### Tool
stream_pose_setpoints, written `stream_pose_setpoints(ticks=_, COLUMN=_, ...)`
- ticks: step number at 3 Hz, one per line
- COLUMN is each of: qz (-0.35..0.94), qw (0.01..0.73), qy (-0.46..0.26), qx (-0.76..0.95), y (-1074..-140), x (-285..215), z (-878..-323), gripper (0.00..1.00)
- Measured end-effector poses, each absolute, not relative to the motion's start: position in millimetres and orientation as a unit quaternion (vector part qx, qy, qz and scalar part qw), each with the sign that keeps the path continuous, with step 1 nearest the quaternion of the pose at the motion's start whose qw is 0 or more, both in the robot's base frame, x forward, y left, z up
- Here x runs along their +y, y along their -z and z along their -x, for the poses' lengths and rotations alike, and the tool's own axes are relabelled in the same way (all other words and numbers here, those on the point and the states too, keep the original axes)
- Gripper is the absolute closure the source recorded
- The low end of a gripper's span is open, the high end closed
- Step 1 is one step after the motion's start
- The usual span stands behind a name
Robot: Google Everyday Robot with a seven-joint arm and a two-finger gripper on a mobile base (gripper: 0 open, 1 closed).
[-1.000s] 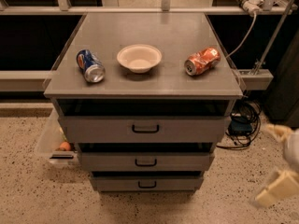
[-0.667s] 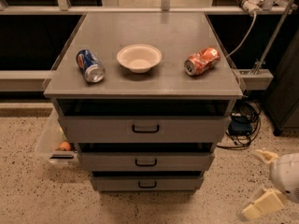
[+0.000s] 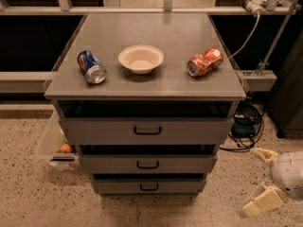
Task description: Open top drawer
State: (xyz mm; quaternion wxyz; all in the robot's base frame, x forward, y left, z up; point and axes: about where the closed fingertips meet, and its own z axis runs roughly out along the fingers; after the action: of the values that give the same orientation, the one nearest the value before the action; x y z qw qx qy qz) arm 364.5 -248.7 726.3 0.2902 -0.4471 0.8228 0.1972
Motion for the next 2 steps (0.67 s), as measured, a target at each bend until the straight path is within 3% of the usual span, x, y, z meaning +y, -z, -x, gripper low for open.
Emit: stream_pose_setpoints(ticks=2, qz=0.467, qw=0.354, qy=-0.217, qx=0.781, y=-717, x=-214, z=-434, gripper=0.0)
